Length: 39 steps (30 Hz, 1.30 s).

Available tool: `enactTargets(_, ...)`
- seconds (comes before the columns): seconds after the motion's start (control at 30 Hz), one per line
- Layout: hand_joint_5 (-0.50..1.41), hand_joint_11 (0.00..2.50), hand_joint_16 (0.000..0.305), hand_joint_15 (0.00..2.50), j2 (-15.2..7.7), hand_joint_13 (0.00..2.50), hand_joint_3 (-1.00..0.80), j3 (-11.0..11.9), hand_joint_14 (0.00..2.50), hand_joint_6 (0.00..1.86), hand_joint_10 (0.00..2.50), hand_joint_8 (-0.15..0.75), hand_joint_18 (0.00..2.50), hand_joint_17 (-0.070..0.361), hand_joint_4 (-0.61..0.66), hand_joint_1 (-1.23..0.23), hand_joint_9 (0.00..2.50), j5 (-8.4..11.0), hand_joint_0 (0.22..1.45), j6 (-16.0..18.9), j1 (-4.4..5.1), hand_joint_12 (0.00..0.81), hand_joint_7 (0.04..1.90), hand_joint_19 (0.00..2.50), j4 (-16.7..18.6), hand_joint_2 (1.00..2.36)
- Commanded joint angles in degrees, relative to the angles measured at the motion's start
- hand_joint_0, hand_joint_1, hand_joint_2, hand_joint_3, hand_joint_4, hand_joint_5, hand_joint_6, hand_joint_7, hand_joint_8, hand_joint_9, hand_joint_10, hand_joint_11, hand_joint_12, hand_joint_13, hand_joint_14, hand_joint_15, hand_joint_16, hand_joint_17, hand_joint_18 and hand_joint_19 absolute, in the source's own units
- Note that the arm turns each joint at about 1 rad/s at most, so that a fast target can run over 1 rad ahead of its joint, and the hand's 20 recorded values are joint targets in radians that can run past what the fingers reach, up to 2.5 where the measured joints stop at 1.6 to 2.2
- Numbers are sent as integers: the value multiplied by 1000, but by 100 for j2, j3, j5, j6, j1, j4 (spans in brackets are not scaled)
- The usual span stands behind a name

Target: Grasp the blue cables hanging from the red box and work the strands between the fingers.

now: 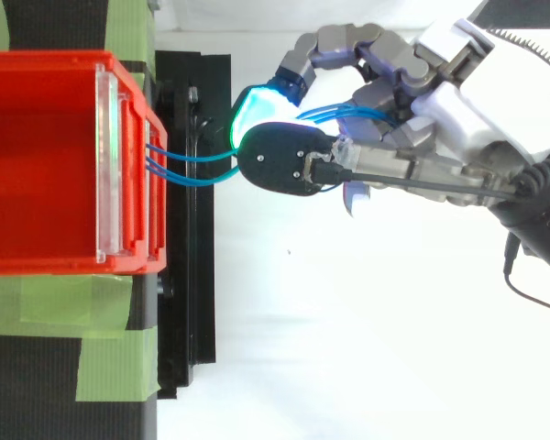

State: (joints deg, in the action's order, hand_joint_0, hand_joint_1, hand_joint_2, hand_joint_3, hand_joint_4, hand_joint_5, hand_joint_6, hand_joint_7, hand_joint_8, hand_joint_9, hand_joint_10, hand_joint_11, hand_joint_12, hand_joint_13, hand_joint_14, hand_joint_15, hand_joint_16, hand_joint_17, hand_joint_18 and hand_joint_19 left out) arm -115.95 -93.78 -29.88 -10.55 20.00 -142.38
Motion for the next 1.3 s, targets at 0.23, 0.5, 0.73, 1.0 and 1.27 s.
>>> enactTargets(0.23, 30, 2500, 259, 1785, -7, 1976, -348, 0, 2500, 804, 2500, 507, 2500, 194, 271, -659, 1641, -1, 836, -8, 12, 726, 1035, 608, 0, 1019)
enactTargets(0.5, -4, 2500, 259, 1785, 2, 1976, -450, 0, 2500, 826, 2500, 507, 2500, 194, 271, -705, 1641, -1, 802, -35, 12, 726, 1031, 608, 0, 1018)
enactTargets(0.73, -41, 2500, 259, 1785, 2, 1976, -469, 0, 2500, 854, 2500, 507, 2500, 194, 265, -721, 1641, -1, 783, -35, 12, 726, 1030, 608, 0, 1018)
enactTargets(1.0, -75, 2500, 259, 1785, -7, 1976, -559, 0, 2500, 864, 2500, 507, 2500, 194, 260, -741, 1641, -1, 744, -35, 12, 726, 1035, 608, 0, 1015)
enactTargets(1.27, -83, 2500, 259, 1785, -7, 1976, -561, 0, 2500, 863, 2500, 507, 2500, 194, 260, -748, 1641, -1, 749, -35, 3, 726, 1035, 608, 0, 1015)
